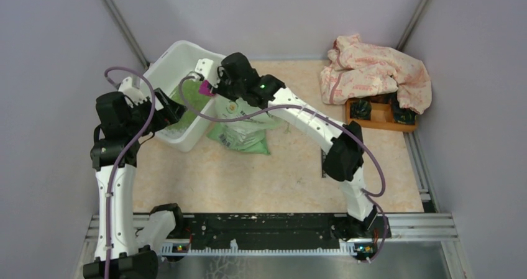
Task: Fill the litter box with clean litter
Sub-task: 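Pour the cat litter into the litter box, then scoop the cat litter from the cat litter bag.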
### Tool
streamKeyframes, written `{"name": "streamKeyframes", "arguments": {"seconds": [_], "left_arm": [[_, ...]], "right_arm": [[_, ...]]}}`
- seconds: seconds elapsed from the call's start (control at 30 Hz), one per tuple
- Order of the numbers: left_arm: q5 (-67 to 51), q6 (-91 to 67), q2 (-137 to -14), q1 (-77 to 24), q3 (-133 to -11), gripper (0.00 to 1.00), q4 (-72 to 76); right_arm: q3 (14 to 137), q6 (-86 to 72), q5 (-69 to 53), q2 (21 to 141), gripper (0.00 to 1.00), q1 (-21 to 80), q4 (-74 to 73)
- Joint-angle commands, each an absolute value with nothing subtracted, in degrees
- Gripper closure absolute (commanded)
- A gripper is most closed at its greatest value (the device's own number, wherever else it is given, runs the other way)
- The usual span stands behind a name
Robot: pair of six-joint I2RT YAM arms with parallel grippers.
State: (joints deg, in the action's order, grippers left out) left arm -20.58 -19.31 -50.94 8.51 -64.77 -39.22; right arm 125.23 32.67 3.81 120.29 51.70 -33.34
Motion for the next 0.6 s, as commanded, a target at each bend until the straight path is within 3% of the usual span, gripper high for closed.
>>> {"name": "streamKeyframes", "arguments": {"seconds": [0.0, 0.13, 0.23, 0.57], "left_arm": [[-22.1, -19.2, -50.5, 8.9, -66.7, 0.01, -38.7], [-23.7, -20.0, -51.1, 8.9, -66.7, 0.01, -37.9], [-24.9, -20.3, -51.4, 9.0, -67.1, 0.01, -37.7], [-29.5, -21.3, -55.5, 8.9, -69.2, 0.01, -35.8]], "right_arm": [[115.9, 18.6, -11.7, 105.2, 1.00, 46.6, -18.6], [100.6, 5.5, -23.8, 95.9, 1.00, 39.7, -2.1], [96.1, 1.4, -28.5, 92.4, 1.00, 36.7, 1.2], [96.2, 8.4, -26.5, 79.4, 1.00, 33.0, -26.1]]}}
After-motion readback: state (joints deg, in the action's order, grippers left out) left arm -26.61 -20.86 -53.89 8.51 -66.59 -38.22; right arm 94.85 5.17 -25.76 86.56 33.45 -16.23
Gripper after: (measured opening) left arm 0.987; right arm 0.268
